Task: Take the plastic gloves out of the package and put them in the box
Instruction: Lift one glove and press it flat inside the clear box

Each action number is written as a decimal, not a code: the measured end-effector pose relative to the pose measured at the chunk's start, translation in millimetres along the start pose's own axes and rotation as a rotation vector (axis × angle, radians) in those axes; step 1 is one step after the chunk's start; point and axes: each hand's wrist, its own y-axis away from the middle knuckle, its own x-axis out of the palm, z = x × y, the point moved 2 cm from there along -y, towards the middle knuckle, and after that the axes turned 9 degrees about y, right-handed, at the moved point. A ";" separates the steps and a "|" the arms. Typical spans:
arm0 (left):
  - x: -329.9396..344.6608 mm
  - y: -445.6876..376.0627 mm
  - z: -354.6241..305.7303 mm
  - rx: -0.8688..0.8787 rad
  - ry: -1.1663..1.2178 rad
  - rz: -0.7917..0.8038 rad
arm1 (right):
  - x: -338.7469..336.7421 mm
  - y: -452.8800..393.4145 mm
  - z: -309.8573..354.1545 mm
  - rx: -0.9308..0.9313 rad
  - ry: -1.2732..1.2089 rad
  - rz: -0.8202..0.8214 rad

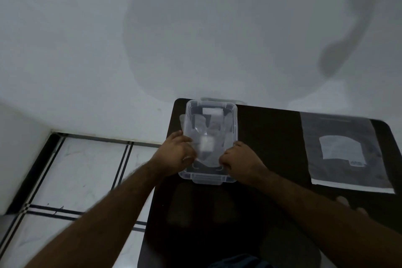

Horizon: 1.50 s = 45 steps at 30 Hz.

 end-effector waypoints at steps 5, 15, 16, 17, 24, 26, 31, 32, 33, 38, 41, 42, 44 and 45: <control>0.4 -10.3 -9.6 -0.015 -0.171 0.175 | -2.3 0.4 9.5 -0.053 0.125 0.095; -3.9 -35.0 -19.8 0.028 -0.301 0.428 | -23.9 -29.9 3.1 -0.190 0.203 0.363; -6.2 -36.8 -23.2 0.029 -0.301 0.447 | -25.8 -33.7 0.3 -0.189 0.174 0.357; -8.5 -38.5 -26.1 0.029 -0.299 0.469 | -26.4 -38.4 -2.6 -0.180 0.134 0.332; -14.6 -49.3 -37.8 0.019 -0.330 0.622 | -5.2 -82.4 -10.2 -0.044 0.180 0.141; -12.0 -53.3 -37.0 0.030 -0.355 0.591 | 5.2 -91.3 -6.1 0.022 0.195 0.168; 8.7 -55.5 -24.5 -0.009 -0.378 0.545 | 25.6 -108.2 -9.8 0.111 0.135 0.161; 10.1 -54.5 -25.4 -0.014 -0.384 0.545 | 28.2 -111.3 -11.2 0.112 0.122 0.157; 9.3 -53.6 -28.9 -0.017 -0.384 0.538 | 29.8 -113.7 -12.9 0.111 0.112 0.153; 0.9 -54.8 -47.7 -0.066 -0.402 0.523 | 28.3 -122.3 -23.9 0.109 0.050 0.141; 6.2 -54.1 -41.6 -0.078 -0.400 0.517 | 29.1 -123.4 -28.5 0.177 0.055 0.088; 7.4 -53.9 -40.2 -0.080 -0.398 0.502 | 30.1 -123.1 -28.6 0.206 0.069 0.064; 7.1 -54.7 -41.3 -0.089 -0.378 0.456 | 32.6 -124.2 -28.3 0.230 0.075 0.059; 6.4 -55.5 -43.2 -0.093 -0.364 0.435 | 33.8 -126.8 -27.7 0.227 0.077 0.074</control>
